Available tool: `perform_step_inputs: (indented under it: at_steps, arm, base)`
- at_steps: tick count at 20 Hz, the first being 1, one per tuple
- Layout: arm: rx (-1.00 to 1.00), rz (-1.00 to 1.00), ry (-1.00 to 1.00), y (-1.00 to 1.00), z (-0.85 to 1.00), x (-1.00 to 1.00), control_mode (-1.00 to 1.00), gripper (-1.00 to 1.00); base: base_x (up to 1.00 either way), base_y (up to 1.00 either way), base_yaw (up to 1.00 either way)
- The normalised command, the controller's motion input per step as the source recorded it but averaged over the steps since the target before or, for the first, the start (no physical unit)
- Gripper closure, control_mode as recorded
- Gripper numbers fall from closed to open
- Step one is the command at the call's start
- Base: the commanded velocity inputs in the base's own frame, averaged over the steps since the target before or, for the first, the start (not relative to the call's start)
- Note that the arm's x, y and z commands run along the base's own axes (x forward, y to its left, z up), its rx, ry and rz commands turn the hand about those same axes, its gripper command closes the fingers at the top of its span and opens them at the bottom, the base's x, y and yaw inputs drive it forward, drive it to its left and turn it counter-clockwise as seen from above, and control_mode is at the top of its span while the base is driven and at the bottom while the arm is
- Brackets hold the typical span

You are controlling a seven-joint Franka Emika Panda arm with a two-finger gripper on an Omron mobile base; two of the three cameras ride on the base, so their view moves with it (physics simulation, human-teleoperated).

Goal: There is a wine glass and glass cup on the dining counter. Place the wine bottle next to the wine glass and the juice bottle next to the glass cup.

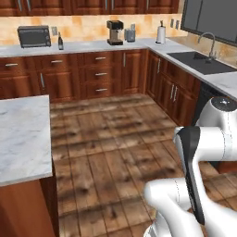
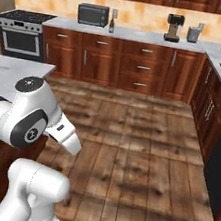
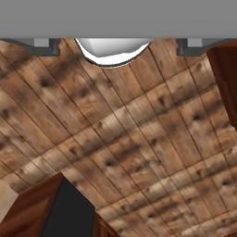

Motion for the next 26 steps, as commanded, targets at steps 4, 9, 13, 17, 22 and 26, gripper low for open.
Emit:
perform_step_inputs:
  at_steps: [4,9,13,17,22,26]
  arm:
    - [0.0,0.0,0.0,0.0,0.0,0.0,1.0,-1.0]
    - [0.0,0.0,0.0,0.0,0.0,0.0,1.0,-1.0]
    - [0.0,0.0,0.0,0.0,0.0,0.0,1.0,-1.0]
    - [0.0,0.0,0.0,0.0,0.0,0.0,1.0,-1.0]
    - [0.0,0.0,0.0,0.0,0.0,0.0,1.0,-1.0]
    - [0.0,0.0,0.0,0.0,0.0,0.0,1.0,-1.0]
  base:
    - [0.8,-0.2,0.08]
    - [0.8,-0.19,0.09]
    - [0.81,-0.2,0.07]
    - [0.81,-0.2,0.07]
    - [0.82,-0.18,0.07]
    - [0.84,-0.17,0.07]
